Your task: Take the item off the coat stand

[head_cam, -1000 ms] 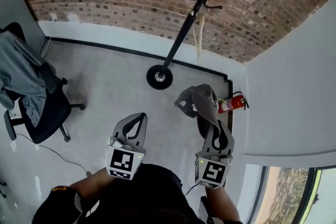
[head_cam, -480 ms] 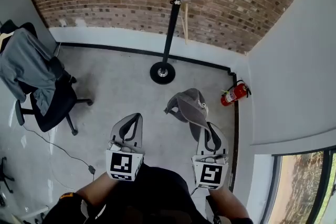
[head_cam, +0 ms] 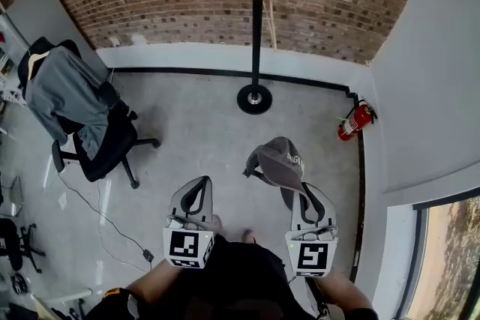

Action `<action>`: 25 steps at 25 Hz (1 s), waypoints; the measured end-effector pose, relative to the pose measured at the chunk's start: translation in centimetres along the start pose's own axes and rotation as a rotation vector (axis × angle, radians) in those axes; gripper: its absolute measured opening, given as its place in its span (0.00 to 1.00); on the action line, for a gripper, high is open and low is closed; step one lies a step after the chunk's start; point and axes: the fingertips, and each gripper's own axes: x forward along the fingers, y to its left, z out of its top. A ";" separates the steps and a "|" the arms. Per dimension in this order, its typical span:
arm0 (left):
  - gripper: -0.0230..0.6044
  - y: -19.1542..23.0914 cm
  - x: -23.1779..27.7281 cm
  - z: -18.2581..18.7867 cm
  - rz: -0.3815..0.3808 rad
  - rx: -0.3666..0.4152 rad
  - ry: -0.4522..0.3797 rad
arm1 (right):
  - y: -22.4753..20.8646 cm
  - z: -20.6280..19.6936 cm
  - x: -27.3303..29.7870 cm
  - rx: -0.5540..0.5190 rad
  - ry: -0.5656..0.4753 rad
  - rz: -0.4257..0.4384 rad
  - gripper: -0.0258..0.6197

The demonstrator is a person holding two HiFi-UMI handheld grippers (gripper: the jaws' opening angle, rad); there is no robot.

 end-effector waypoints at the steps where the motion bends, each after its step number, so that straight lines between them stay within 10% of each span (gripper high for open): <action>1: 0.07 0.1 -0.5 -0.1 0.002 0.001 0.000 | 0.5 -0.1 -0.6 0.003 0.016 0.000 0.09; 25: 0.07 5.8 -4.3 -3.2 -0.092 -0.027 0.004 | 12.0 0.3 -2.4 0.035 0.079 -0.023 0.09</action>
